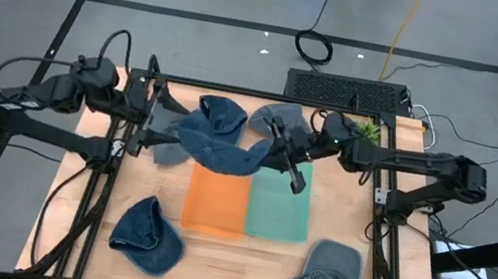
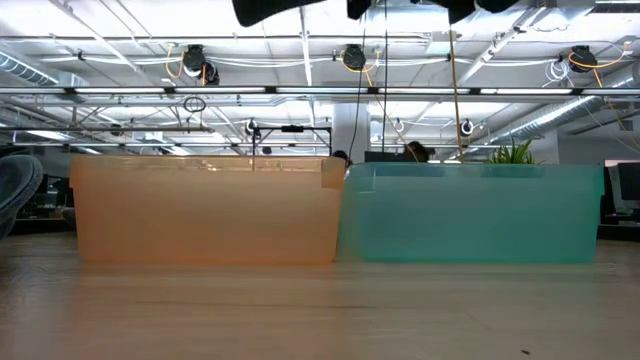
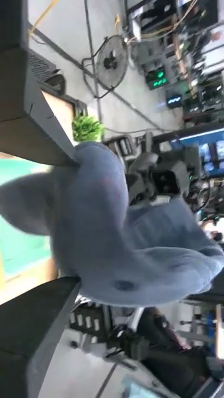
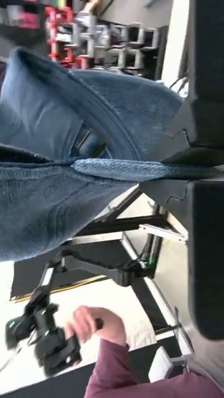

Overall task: Pick & Place hat
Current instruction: Put the top right blue cap into the orange bin

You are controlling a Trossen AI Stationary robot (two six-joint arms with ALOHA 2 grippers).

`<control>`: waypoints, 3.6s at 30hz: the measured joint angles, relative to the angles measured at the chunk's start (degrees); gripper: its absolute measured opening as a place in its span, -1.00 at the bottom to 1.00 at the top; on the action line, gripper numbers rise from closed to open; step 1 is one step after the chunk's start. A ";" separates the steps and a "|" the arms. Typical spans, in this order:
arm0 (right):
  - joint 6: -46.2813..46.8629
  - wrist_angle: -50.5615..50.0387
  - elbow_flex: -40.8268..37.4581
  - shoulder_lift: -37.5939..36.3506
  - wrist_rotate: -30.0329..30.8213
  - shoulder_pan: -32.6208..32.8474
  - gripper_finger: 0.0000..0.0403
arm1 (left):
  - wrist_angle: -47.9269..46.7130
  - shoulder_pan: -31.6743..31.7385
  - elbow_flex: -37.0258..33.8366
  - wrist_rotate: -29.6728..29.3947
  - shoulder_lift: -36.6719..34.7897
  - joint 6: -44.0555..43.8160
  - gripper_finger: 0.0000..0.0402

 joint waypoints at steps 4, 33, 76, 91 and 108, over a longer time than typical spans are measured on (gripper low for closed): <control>1.23 -0.77 0.00 1.83 -0.10 -0.46 -1.00 | -4.32 -1.98 4.08 -0.02 2.55 1.41 0.54; 1.51 -2.62 0.00 5.67 0.05 -0.92 -1.00 | -11.32 -7.03 9.69 0.17 13.58 -3.66 0.54; -5.48 -11.31 -0.09 2.07 3.64 -1.97 -0.26 | -14.41 -4.68 10.12 -0.09 10.39 -8.37 -0.89; -19.21 -15.29 -0.04 -10.08 29.09 -2.37 0.13 | -18.64 -2.05 13.26 0.09 10.32 -7.77 -0.89; -13.51 -15.10 -0.04 -12.82 28.57 -2.32 0.10 | -20.81 -2.03 13.34 -1.48 12.07 11.91 -0.89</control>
